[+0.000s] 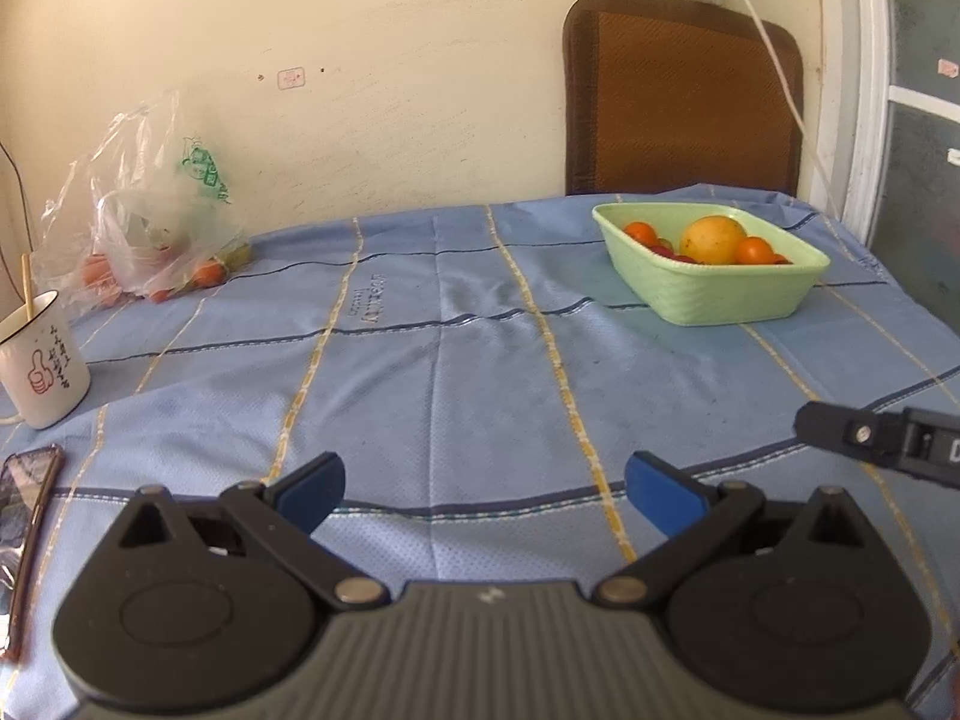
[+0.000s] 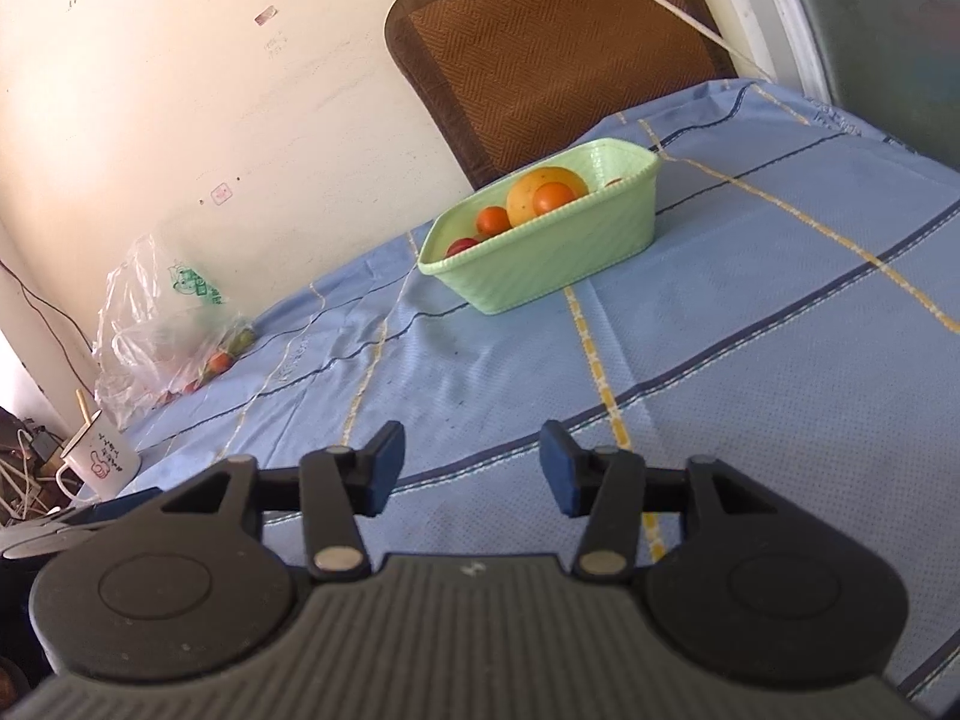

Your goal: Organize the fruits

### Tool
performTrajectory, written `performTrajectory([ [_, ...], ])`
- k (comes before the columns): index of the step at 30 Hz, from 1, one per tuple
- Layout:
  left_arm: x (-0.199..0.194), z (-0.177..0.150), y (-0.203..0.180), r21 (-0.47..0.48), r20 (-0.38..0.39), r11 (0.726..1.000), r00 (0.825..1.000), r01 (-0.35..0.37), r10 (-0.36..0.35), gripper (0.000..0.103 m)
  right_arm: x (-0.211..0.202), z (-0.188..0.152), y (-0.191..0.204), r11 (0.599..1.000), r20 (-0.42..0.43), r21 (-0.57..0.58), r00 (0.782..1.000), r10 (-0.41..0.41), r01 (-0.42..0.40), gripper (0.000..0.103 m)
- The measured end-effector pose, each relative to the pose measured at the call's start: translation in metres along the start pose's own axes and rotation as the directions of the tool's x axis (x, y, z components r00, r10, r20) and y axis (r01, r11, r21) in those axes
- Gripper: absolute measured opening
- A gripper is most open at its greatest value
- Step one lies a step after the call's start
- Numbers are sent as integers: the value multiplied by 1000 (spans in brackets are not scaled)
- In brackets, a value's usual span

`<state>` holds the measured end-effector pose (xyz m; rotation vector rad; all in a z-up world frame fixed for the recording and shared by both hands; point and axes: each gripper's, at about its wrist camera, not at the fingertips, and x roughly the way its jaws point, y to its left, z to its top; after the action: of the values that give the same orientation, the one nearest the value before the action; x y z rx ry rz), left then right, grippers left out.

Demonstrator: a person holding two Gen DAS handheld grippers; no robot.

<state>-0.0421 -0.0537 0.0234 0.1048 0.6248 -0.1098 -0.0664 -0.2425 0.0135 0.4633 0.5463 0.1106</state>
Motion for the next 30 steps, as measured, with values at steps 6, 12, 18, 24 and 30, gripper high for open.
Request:
performTrajectory([
  [6,4,-1,-1,1,-17,998,998,-57,57,103,1,-1,-3,1000,1,1,1000,-10,10,56],
  [12,6,-2,-6,31,-14,994,995,-102,102,103,-2,-1,-4,1000,8,22,1000,-8,8,57],
  [18,1,-2,-6,35,12,992,993,-120,119,103,-3,-2,-6,999,8,46,1000,-7,7,60],
  [24,-1,-2,-9,54,31,990,991,-129,127,103,-4,-2,-6,998,13,55,1000,-7,7,60],
  [30,-1,-2,-8,57,35,988,989,-143,141,103,-5,-4,-5,998,13,64,1000,-9,9,60],
])
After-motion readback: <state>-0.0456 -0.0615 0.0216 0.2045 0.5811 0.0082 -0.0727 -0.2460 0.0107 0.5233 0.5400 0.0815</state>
